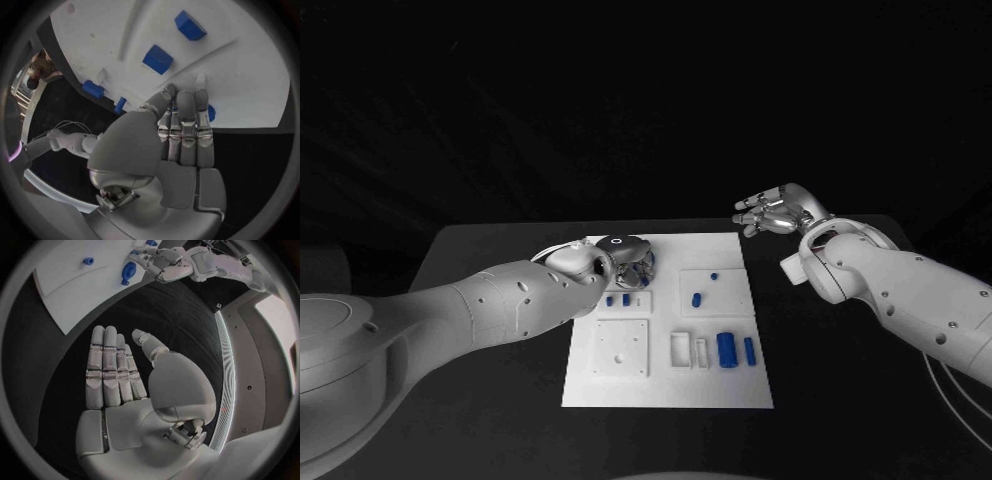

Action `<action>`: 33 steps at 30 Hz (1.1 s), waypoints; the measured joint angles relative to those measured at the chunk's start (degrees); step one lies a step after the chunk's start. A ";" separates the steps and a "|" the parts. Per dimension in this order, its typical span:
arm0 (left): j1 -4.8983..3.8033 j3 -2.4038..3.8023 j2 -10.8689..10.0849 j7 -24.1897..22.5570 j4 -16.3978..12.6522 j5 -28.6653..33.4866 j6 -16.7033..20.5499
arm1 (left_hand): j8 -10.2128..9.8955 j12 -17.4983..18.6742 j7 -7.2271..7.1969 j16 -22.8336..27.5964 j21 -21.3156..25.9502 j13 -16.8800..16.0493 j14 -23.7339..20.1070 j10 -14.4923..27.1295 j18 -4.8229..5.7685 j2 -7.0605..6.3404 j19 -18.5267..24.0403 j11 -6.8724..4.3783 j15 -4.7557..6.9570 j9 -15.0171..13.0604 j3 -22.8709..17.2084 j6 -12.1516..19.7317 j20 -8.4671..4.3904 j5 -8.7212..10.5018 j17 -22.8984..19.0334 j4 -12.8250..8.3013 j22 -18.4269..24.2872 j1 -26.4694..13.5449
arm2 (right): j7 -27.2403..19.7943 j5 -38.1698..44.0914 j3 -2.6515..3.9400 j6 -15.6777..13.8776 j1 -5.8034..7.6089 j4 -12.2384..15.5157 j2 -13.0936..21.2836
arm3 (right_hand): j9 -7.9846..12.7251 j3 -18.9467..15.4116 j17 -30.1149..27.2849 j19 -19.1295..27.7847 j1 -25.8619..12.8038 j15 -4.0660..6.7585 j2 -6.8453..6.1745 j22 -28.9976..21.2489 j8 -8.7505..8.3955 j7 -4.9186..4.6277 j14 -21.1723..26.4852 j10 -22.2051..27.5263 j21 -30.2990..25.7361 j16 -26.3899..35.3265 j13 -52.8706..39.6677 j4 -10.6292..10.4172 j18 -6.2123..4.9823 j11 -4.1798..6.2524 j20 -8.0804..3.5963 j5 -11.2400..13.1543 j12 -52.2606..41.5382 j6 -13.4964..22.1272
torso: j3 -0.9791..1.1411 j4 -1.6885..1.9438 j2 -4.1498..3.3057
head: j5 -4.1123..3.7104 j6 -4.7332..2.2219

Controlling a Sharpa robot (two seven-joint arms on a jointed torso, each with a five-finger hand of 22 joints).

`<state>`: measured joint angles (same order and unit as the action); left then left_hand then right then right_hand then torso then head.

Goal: Assemble the parts on the task board

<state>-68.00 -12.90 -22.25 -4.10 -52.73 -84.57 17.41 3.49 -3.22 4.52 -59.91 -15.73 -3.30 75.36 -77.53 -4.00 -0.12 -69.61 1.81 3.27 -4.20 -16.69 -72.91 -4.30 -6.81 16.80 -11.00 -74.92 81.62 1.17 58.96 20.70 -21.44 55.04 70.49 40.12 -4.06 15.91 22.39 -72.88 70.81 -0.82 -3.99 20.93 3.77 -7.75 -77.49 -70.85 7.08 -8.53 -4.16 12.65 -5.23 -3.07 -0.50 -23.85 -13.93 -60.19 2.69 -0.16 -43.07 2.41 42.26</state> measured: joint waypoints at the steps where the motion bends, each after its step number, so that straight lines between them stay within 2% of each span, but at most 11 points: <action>1: 0.02 -0.01 -0.15 0.01 -0.15 0.03 0.12 | 0.00 0.00 -0.05 0.00 -0.19 0.00 0.01 -0.08 0.00 -0.14 0.01 -0.07 0.00 -0.01 -0.26 -0.05 -0.01 0.00 0.05 0.00 0.00 -0.15 | 0.00 0.00 0.00 0.01 0.00 0.00 0.00 | 0.00 0.00 0.00 0.00 0.00 0.00 0.00 0.00 0.00 0.00 0.00 0.00 0.00 0.00 0.00 0.00 0.00 0.00 0.00 0.00 0.00 0.00 | 0.01 -0.01 -0.01 | 0.03 -0.02; 4: 0.20 0.29 -0.96 0.03 -1.01 0.35 0.46 | 0.00 0.00 -0.06 0.00 -0.68 -0.02 0.22 -0.29 0.02 -0.50 0.21 -0.27 0.19 -0.05 -0.87 -0.06 -0.21 0.00 0.22 0.11 0.00 -0.54 | 0.00 0.00 0.00 0.02 0.00 0.00 0.00 | 0.00 0.00 0.00 0.00 0.00 0.00 0.00 0.00 0.00 0.00 0.00 0.00 0.00 0.00 0.00 0.00 0.00 0.00 0.00 0.00 0.00 0.00 | 0.01 -0.01 -0.01 | 0.05 -0.18; 7: 0.33 1.56 -1.98 0.16 -1.98 1.74 0.60 | -0.01 0.00 -0.09 0.00 -1.04 -0.18 0.23 -0.31 0.02 -0.53 0.21 -0.25 0.18 -0.06 -1.08 -0.09 -0.21 0.00 0.33 0.32 0.01 -0.64 | 0.00 0.00 0.00 0.04 0.00 -0.01 0.00 | 0.00 0.00 0.00 0.00 0.00 0.00 0.00 0.00 0.00 0.00 0.00 0.00 0.00 0.00 0.00 0.00 0.00 0.00 0.00 0.00 0.00 0.00 | 0.01 -0.02 -0.02 | 0.07 -0.32; 8: 0.31 2.20 -2.37 0.25 -2.36 2.61 0.62 | -0.01 0.00 -0.09 0.00 -1.08 -0.19 0.23 -0.31 0.02 -0.50 0.21 -0.25 0.18 -0.06 -1.11 -0.09 -0.21 0.00 0.33 0.34 0.01 -0.67 | 0.00 -0.01 0.00 0.05 0.00 -0.01 0.00 | 0.00 0.00 0.00 0.02 0.00 0.00 0.00 -0.03 0.00 0.00 0.00 0.00 0.00 0.00 0.00 0.00 0.00 0.00 0.02 0.00 0.00 0.00 | 0.01 -0.02 -0.02 | 0.07 -0.38; 11: 0.25 3.53 -3.27 0.47 -3.27 4.83 0.62 | -0.01 0.00 -0.10 0.00 -1.08 -0.25 0.24 -0.33 0.02 -0.48 0.21 -0.25 0.17 -0.05 -1.12 -0.09 -0.21 0.00 0.33 0.33 0.01 -0.71 | 0.00 -0.01 0.00 0.07 0.00 -0.01 0.07 | 0.00 0.00 0.00 0.21 0.00 0.00 0.00 -0.27 0.00 0.00 0.00 0.00 0.00 0.00 0.00 0.00 0.00 0.00 0.21 0.00 0.00 0.00 | 0.01 0.01 -0.01 | 0.04 -0.47; 15: 0.21 5.56 -5.46 0.75 -5.33 8.62 0.62 | -0.16 0.00 -0.09 0.06 -1.08 -0.28 0.30 -0.58 0.03 -0.57 0.70 -0.42 0.11 -0.05 -1.45 -0.10 -0.19 -0.11 0.31 0.00 0.01 -1.20 | -0.01 -0.01 0.00 0.09 -0.01 -0.01 0.33 | 0.00 0.00 0.01 0.21 0.00 0.01 0.00 -0.27 0.00 0.00 0.00 0.00 0.00 0.00 0.00 0.00 0.00 0.00 0.21 0.00 0.00 0.00 | 0.00 0.13 0.06 | -0.04 -0.49; 19: -0.01 6.66 -7.19 0.94 -6.91 11.59 0.18 | -0.22 0.00 -0.08 0.50 -1.08 -0.24 0.30 -0.71 0.04 -0.57 0.83 -0.53 0.11 -0.03 -1.45 -0.11 -0.21 -0.23 0.17 0.00 0.01 -1.20 | -0.01 -0.02 0.00 0.11 -0.01 0.00 0.45 | -0.01 0.00 -0.04 0.21 0.00 0.01 0.00 -0.41 0.00 0.00 0.00 0.00 0.40 0.00 -0.01 0.00 0.00 0.00 0.21 -0.18 0.00 0.00 | -0.02 0.23 0.14 | -0.08 -0.49; 21: -0.37 7.05 -8.01 1.08 -7.68 13.28 -0.63 | -0.23 0.00 -0.08 0.50 -1.08 -0.21 0.30 -0.81 0.04 -0.57 0.83 -0.62 0.11 0.01 -1.45 -0.11 -0.21 -0.23 0.15 0.00 0.01 -1.21 | -0.01 -0.02 0.00 0.11 -0.01 0.00 0.49 | 0.00 0.00 -0.06 0.21 0.02 0.00 0.02 -0.42 0.00 0.00 0.00 0.00 0.42 0.00 0.00 0.00 0.00 0.00 0.21 -0.23 0.00 0.00 | -0.03 0.27 0.16 | -0.12 -0.49; 25: -1.00 7.40 -9.15 1.48 -8.64 15.25 -2.95 | -0.22 0.00 -0.08 1.12 -1.08 -0.21 0.30 -1.00 0.03 -0.65 1.33 -0.79 0.11 0.14 -1.45 -0.11 -0.11 -0.23 0.01 0.00 0.01 -1.29 | 0.00 -0.02 0.00 0.14 0.00 0.01 0.55 | 0.00 -0.13 -0.12 0.43 0.22 0.01 0.22 -0.42 0.00 0.00 0.00 0.00 0.43 0.00 -0.01 0.13 0.01 0.00 0.00 -0.24 0.00 0.00 | -0.05 0.31 0.16 | -0.08 -0.42; 33: -1.24 7.48 -10.77 2.35 -9.15 15.70 -6.72 | 0.01 0.00 -0.07 1.12 -1.08 -0.21 0.30 -1.04 0.03 -0.72 1.33 -0.81 0.10 0.15 -1.45 -0.10 -0.11 -0.23 0.01 -0.01 0.02 -1.35 | 0.02 -0.01 0.00 0.23 0.00 0.01 0.70 | -0.01 -0.16 -0.11 0.42 0.22 0.01 0.22 -0.42 0.00 0.00 0.01 0.00 0.43 0.00 -0.01 0.16 0.01 0.00 0.00 -0.24 0.00 0.00 | -0.09 0.27 0.09 | -0.01 -0.44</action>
<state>-69.24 -5.42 -33.02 -1.75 -61.87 -68.87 10.69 3.50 -3.22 4.45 -58.79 -16.81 -3.51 75.66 -78.57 -3.97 -0.84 -68.28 1.00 3.37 -4.06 -18.14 -73.01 -4.41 -7.04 16.81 -11.01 -74.90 80.27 1.19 58.94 20.70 -21.21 55.04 70.50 40.82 -4.07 15.75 22.28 -72.45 71.03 -0.81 -3.77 20.52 3.77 -7.74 -77.48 -70.85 7.51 -8.53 -4.17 12.81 -5.22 -3.07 -0.50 -24.08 -13.93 -60.19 2.60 0.12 -42.98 2.40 41.82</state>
